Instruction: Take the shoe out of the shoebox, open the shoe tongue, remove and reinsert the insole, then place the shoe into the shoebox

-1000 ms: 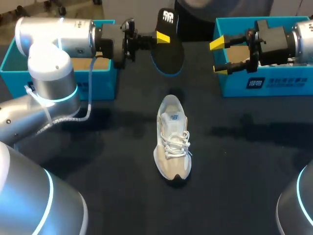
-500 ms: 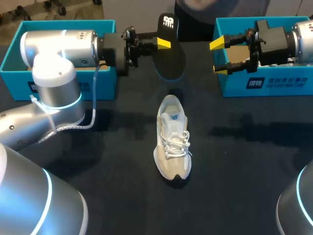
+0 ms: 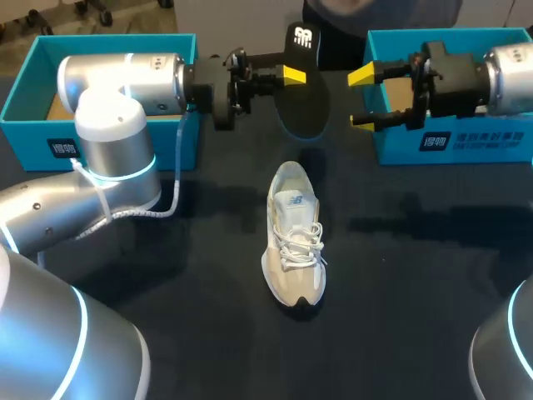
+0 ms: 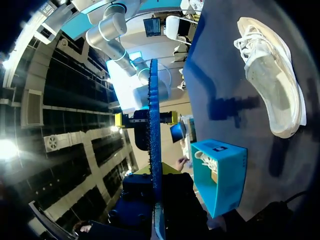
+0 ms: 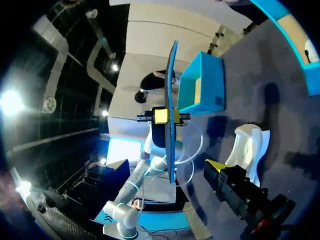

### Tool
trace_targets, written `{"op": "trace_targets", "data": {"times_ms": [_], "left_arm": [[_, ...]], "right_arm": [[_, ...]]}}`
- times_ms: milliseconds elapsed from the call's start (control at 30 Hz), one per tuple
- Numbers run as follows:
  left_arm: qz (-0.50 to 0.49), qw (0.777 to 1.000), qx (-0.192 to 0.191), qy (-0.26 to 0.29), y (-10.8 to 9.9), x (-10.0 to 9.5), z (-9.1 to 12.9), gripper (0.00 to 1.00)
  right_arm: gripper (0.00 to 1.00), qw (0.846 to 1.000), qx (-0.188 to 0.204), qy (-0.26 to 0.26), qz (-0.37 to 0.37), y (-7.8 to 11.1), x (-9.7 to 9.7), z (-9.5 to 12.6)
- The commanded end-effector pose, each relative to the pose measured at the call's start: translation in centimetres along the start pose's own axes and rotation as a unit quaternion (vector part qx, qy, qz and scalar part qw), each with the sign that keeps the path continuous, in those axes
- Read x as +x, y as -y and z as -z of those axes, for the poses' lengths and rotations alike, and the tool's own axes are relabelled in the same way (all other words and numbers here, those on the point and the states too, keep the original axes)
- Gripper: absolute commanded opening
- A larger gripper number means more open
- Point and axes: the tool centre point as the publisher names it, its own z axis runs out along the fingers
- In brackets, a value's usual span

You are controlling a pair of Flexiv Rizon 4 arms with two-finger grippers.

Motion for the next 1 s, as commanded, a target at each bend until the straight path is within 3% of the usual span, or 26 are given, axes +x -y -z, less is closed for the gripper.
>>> {"op": "trace_targets", "data": {"times_ms": [33,300,833,933,1000], "left_arm": [[-0.007,1.000,0.005,0.003,0.1,0.5,-1.2,0.00],[-0.008,1.000,0.017,0.007,0.8,0.4,-2.0,0.00],[-0.009,1.000,0.008,0.015,1.2,0.3,-2.9,0.00],[-0.005,1.000,0.001,0.015,1.1,0.4,-2.9,0.00],[-0.002,1.000,-0.003,0.016,1.1,0.4,-2.9,0.00]], "right_arm": [[1.00,1.000,0.002,-0.005,0.000,-0.9,-0.2,-1.8],[1.00,1.000,0.018,-0.016,0.004,-1.7,-0.5,-3.2],[1.00,0.999,0.021,-0.028,0.006,-2.2,-1.4,-4.0],[0.86,0.999,0.019,-0.029,0.008,-2.0,-1.5,-4.0],[0.62,0.999,0.020,-0.031,0.009,-1.9,-1.5,-4.1]]}}
